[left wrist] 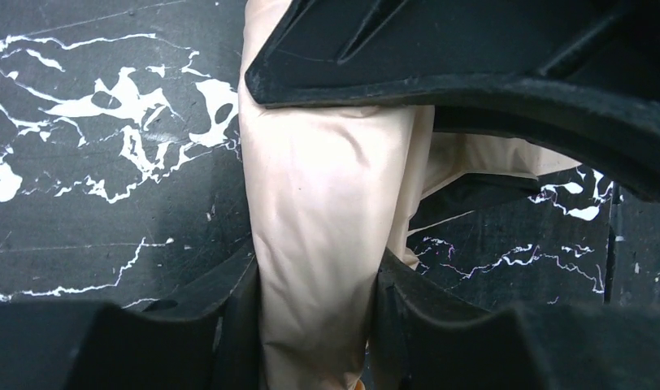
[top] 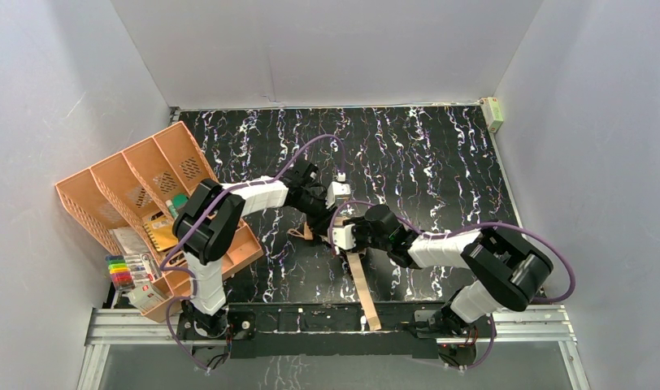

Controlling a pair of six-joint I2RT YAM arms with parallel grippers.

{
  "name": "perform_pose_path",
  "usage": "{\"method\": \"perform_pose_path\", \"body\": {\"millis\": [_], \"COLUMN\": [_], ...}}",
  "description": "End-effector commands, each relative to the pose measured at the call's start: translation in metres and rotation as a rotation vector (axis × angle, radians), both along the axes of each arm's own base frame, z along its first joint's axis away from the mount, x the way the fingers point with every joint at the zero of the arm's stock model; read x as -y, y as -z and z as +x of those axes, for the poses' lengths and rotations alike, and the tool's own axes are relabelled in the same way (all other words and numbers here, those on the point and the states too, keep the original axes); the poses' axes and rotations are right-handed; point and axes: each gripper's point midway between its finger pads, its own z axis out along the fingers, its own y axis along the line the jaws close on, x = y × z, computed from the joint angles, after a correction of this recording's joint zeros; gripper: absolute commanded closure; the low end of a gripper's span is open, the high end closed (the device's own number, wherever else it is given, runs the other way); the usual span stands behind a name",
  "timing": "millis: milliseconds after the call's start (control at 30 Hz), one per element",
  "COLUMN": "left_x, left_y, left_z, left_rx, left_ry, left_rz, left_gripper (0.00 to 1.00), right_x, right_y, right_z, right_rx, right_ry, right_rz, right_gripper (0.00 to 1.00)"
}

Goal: Put away the umbrella

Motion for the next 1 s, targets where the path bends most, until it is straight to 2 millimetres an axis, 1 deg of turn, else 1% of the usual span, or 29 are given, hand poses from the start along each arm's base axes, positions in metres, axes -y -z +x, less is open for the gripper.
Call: {"method": "perform_pose_path", "body": {"millis": [0,67,100,167,200,233,333,467,533,633,667,767,833,933,967], "left_x": [-0.019,-0.019,-0.019,-0.019,-0.019,-0.019,-0.021,-0.022,-0.023,-0.022,-0.022,-0.023,-0.024,-0.024,-0.024], "left_y": [0.023,0.023,0.024,0.024,0.025,0.025,0.025,0.023,0.023,0.019,0.018,0.018,0.018,0.017,0.017], "left_z": [-0.015,-0.011,-0.009,-0.006,-0.004,-0.003,-0.001,0.001,0.002,0.005,0.006,0.009,0.011,0.012,0.012], "left_rx": [-0.020,-0.008,-0.005,0.002,0.006,0.010,0.023,0.041,0.049,0.066,0.072,0.083,0.092,0.100,0.099], "left_ry": [-0.004,-0.010,-0.017,-0.029,-0.033,-0.035,-0.041,-0.041,-0.041,-0.045,-0.048,-0.057,-0.062,-0.065,-0.064], "left_rz": [0.121,0.127,0.134,0.144,0.150,0.152,0.160,0.164,0.165,0.161,0.162,0.168,0.176,0.180,0.179], "left_gripper": [0.92,1.00,1.00,1.00,1.00,1.00,1.00,1.00,1.00,1.00,1.00,1.00,1.00,1.00,1.00], "right_x": [0.015,0.011,0.010,0.006,0.004,0.003,0.000,-0.001,0.002,0.009,0.013,0.023,0.028,0.036,0.038], "right_y": [0.018,0.010,0.005,-0.006,-0.012,-0.018,-0.040,-0.061,-0.070,-0.079,-0.082,-0.082,-0.076,-0.059,-0.051], "right_z": [-0.019,-0.022,-0.024,-0.029,-0.030,-0.032,-0.038,-0.046,-0.050,-0.054,-0.055,-0.061,-0.068,-0.081,-0.086], "right_rx": [-0.091,-0.107,-0.118,-0.148,-0.165,-0.185,-0.241,-0.354,-0.419,-0.530,-0.570,-0.713,-0.820,-1.017,-1.066], "right_ry": [-0.002,-0.014,-0.021,-0.024,-0.017,-0.006,0.042,0.149,0.223,0.388,0.451,0.664,0.799,1.047,1.106], "right_rz": [-0.062,-0.048,-0.039,-0.008,0.011,0.034,0.126,0.254,0.310,0.420,0.464,0.605,0.679,0.780,0.781], "right_gripper": [0.79,0.64,0.57,0.26,0.13,0.08,0.05,0.05,0.06,0.07,0.09,0.11,0.17,0.27,0.30]}}
